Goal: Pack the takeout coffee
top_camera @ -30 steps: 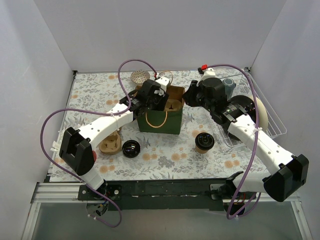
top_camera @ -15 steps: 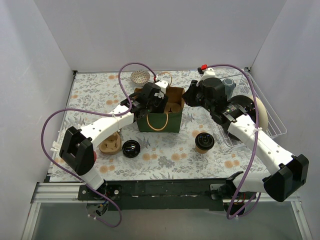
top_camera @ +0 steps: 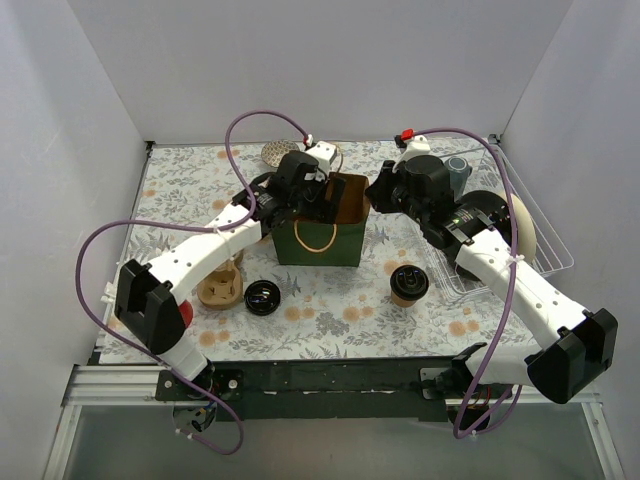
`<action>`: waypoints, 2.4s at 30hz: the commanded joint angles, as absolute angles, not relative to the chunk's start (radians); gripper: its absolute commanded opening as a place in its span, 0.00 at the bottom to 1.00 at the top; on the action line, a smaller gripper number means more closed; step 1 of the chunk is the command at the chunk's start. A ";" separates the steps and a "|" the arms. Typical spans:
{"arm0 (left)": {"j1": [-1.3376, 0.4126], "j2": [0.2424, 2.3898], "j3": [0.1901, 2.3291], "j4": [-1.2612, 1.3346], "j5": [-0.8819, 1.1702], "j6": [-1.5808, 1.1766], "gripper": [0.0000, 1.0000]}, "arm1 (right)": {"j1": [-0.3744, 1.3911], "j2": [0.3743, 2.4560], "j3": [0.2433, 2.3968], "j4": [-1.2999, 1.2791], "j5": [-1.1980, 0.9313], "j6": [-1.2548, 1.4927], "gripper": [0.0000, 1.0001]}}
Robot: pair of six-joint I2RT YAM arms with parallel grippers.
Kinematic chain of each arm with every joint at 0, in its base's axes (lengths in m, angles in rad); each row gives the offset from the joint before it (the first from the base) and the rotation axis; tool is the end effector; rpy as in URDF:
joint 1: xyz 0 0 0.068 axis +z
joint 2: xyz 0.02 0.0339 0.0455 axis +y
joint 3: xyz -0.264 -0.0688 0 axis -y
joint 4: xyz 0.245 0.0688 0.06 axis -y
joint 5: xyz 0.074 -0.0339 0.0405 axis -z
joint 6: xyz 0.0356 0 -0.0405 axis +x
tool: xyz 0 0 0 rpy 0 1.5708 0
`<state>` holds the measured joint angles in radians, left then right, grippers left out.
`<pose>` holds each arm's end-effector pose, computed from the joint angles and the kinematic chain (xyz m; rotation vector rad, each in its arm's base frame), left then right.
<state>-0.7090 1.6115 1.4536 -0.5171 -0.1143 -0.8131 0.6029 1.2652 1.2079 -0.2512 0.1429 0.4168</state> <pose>0.2816 -0.2362 0.3297 -0.1854 2.3261 -0.6763 0.2440 0.1618 0.3780 -0.0781 1.9138 0.5628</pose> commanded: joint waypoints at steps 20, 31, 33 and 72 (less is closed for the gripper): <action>-0.710 1.355 1.660 -0.817 -0.523 -1.015 0.79 | 0.598 1.281 1.293 -0.227 0.115 0.345 0.01; -0.697 1.396 1.591 -0.936 -0.612 -1.117 0.60 | 0.598 1.258 1.241 -0.203 0.101 0.334 0.01; -0.690 1.420 1.575 -0.936 -0.621 -1.120 0.57 | 0.598 1.259 1.239 -0.201 0.092 0.334 0.01; -0.661 1.146 1.183 -0.390 -0.040 -1.183 0.00 | 0.598 1.074 1.134 -0.239 -0.009 0.189 0.28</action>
